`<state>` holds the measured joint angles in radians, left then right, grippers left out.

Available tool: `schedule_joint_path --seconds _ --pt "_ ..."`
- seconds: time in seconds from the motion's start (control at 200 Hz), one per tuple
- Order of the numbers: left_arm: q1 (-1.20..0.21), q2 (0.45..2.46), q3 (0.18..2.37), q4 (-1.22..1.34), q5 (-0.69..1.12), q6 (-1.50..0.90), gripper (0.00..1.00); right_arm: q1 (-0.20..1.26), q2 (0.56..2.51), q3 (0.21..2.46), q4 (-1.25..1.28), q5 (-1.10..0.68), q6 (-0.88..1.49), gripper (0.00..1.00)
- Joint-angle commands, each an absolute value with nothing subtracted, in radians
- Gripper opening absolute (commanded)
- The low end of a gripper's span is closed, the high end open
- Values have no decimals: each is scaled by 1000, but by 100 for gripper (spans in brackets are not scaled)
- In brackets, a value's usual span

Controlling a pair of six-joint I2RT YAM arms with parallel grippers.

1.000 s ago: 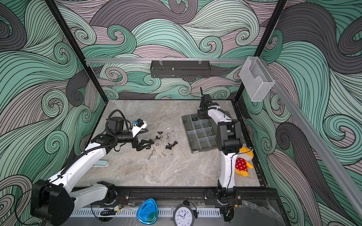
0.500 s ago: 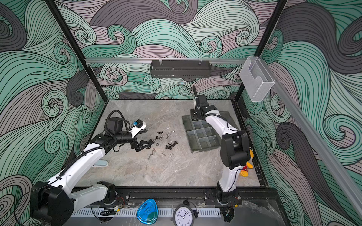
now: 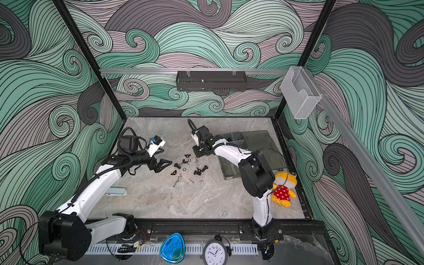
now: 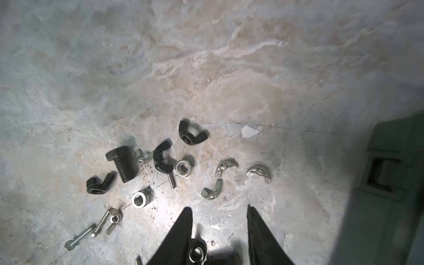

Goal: Sort the screws and nuts into containers
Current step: Pick up the nut from the center of the table.

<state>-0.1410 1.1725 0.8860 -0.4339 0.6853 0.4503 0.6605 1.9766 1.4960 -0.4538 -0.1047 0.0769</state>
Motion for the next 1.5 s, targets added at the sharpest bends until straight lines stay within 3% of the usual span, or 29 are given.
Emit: schedule_joint_path --seconds 0.0,0.195,0.61,1.496 --pt "-126 1178 921 -448 678 414 98 697 1997 1547 -489 -138 66 40" --pt "-124 1171 920 -442 678 406 99 752 2044 1548 -489 -143 79 40" --pt "-124 1164 916 -426 689 390 99 784 2115 1566 -506 21 104 39" --pt "-123 1164 913 -412 704 379 99 784 2256 1686 -525 31 87 37"
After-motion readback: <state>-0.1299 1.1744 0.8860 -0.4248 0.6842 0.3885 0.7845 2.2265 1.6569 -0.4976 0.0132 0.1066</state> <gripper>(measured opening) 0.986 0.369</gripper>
